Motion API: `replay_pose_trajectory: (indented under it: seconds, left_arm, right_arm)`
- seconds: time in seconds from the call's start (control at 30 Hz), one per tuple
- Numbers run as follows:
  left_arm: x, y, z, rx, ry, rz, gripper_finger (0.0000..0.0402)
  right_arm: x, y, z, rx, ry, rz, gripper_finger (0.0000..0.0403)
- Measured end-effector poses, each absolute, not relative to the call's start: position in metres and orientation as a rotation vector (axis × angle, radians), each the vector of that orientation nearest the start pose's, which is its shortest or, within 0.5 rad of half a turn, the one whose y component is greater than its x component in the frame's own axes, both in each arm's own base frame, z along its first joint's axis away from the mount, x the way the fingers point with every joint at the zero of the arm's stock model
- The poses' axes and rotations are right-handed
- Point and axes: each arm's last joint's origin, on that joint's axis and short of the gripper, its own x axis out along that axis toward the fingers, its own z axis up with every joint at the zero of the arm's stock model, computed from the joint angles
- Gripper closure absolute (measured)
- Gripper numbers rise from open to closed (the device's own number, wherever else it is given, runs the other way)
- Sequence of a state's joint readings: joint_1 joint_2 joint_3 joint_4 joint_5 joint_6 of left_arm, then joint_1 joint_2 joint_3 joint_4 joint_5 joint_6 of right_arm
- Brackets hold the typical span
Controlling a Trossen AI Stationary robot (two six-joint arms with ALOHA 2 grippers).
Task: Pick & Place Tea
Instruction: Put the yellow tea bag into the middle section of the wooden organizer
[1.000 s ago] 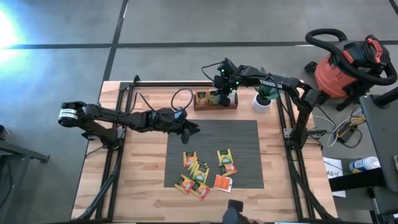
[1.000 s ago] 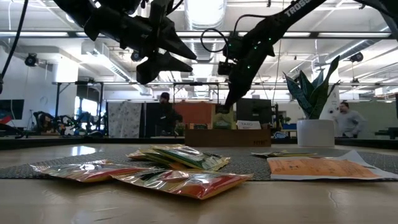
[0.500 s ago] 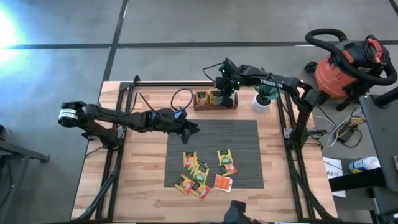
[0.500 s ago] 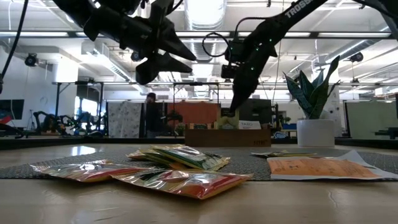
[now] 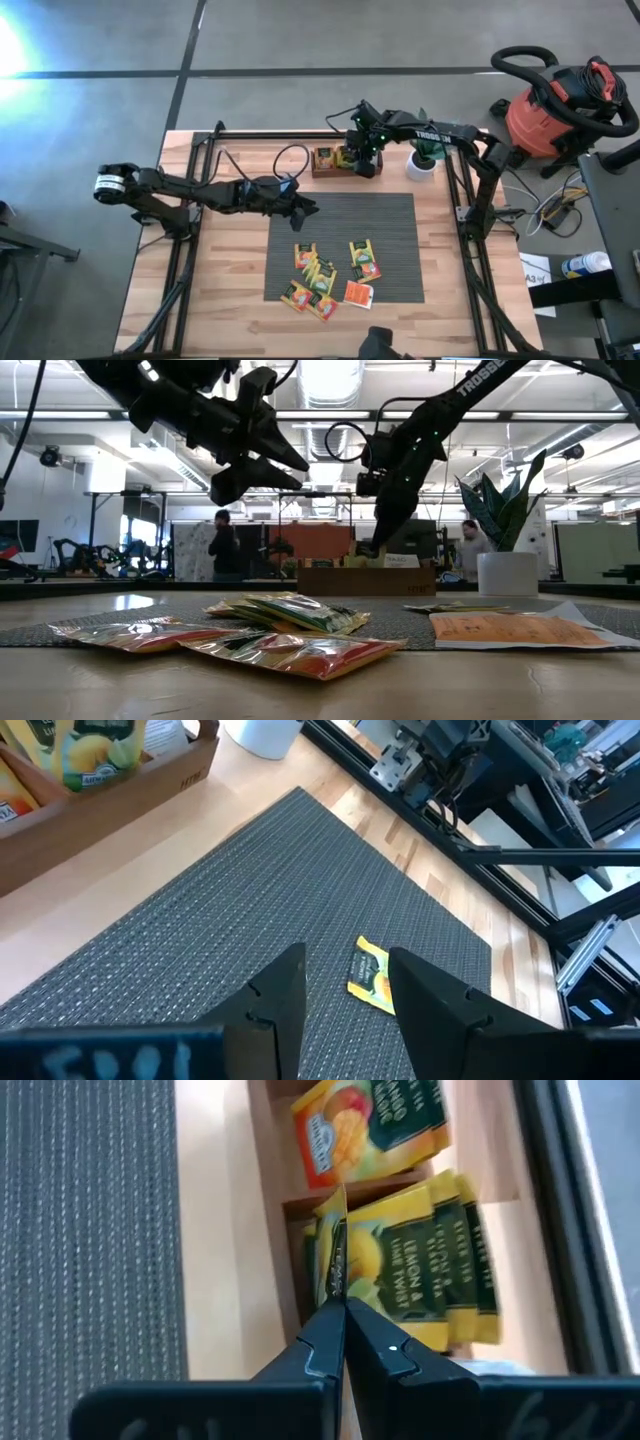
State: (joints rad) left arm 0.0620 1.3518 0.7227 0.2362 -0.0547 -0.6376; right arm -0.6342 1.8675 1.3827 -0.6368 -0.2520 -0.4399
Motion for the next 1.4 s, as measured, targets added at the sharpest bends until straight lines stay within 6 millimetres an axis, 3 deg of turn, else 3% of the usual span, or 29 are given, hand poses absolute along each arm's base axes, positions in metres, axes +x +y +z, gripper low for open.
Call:
replay_pose_trajectory:
  seconds: [0.57,0.97,1.13,1.4]
  left_arm:
    - [0.285,0.02,0.23,-0.637,0.307,0.254,0.0264]
    - [0.285,0.02,0.229,-0.64,0.308,0.256,0.0264]
    - [0.285,0.02,0.229,-0.64,0.308,0.255,0.0264]
    - [0.283,0.02,0.224,-0.638,0.359,0.268,0.0264]
  right_arm:
    - [0.316,-0.219,0.2,0.069,1.016,-0.122,0.0391]
    - [0.317,-0.221,0.202,0.111,1.025,-0.252,0.0294]
    - [0.315,-0.217,0.224,0.163,0.971,-0.303,0.0273]
    - [0.316,-0.189,0.264,0.142,0.86,-0.278,0.0278]
